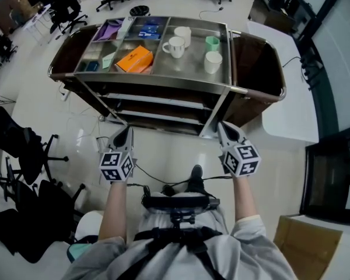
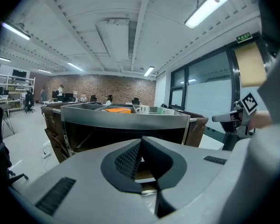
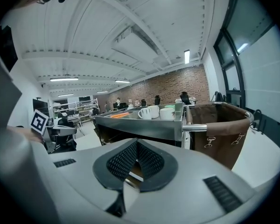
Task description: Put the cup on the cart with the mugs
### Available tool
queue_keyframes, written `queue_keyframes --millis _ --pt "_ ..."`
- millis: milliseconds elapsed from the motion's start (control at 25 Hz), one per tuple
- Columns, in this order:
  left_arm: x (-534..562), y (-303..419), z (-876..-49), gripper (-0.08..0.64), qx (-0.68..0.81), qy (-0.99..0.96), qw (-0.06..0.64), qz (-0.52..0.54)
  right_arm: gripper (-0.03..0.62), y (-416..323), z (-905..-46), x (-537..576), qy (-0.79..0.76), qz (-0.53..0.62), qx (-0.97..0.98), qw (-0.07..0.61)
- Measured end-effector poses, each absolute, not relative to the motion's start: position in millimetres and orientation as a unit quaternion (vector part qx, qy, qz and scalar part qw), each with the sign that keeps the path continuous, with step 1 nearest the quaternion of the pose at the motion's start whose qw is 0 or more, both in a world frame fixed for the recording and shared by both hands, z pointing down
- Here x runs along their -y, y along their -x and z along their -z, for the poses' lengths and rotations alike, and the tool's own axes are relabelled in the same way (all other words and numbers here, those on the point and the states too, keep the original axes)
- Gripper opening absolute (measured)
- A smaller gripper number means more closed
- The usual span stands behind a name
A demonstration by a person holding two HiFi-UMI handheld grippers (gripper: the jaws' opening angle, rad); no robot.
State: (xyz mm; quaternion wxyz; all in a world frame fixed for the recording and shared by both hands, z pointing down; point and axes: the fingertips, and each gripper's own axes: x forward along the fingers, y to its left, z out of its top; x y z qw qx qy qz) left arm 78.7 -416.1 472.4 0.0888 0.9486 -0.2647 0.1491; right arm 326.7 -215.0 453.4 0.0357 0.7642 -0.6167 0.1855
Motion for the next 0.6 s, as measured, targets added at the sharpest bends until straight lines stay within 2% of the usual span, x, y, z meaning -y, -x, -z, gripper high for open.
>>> queue_keyframes --millis 600 --pt "407 -59 -486 0.003 0.251 -0.949 0.098 -0.161 0.005 -307 -456 225 -0.757 -0.189 0.623 0.05"
